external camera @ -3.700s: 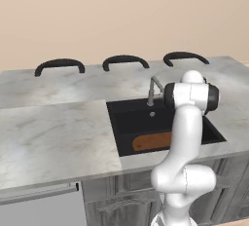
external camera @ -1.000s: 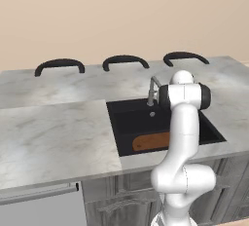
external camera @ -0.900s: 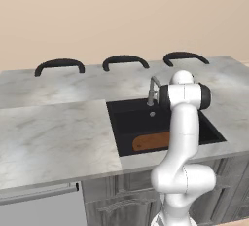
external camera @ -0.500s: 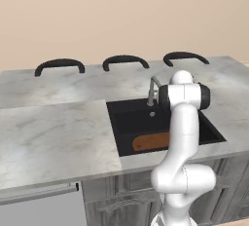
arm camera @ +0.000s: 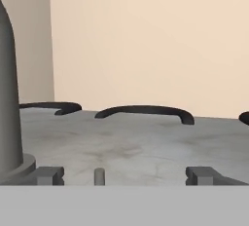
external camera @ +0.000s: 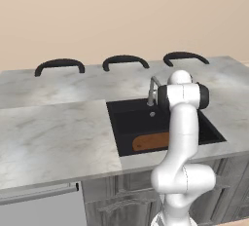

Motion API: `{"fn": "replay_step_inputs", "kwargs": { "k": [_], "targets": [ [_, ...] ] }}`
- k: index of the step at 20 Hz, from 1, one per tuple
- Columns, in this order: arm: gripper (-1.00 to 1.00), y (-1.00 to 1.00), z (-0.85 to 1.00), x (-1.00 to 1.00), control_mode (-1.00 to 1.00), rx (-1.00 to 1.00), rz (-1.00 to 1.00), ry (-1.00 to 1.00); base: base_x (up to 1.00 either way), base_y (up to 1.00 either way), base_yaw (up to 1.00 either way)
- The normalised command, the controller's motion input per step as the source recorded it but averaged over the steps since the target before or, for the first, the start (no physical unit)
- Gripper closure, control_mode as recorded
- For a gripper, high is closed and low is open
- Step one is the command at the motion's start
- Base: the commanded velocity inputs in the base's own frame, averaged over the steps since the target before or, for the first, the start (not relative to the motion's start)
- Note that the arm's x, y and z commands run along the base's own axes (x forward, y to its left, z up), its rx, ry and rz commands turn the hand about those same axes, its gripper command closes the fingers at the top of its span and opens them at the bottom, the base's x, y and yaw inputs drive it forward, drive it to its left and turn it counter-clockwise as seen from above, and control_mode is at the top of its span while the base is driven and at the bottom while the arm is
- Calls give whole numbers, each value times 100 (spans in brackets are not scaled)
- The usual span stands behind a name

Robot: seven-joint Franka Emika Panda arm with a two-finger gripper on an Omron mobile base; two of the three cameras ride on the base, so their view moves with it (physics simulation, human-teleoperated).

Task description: Turn on the sink faucet with hot water and rinse the cutting board for ten seconds, then turn off the faucet. Push the cutting board to reach the water if necessary.

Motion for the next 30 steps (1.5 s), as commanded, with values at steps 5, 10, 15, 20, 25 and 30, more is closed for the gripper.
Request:
{"fn": "replay_step_inputs", "kwargs": {
  "k": [5,10,15,20,25,30],
  "targets": [
    [-100,0,0,11,-100,0,-1,0,0,0,0],
    [-100,0,0,0,-100,0,0,0,0,0,0],
    [-100,0,0,0,-100,0,0,0,0,0,0],
    [-100,0,-5,0,-100,0,0,0,0,0,0],
    [-100,0,-3,0,-100,0,0,0,0,0,0],
    [-100,0,0,1,-100,0,0,0,0,0,0]
  ]
}}
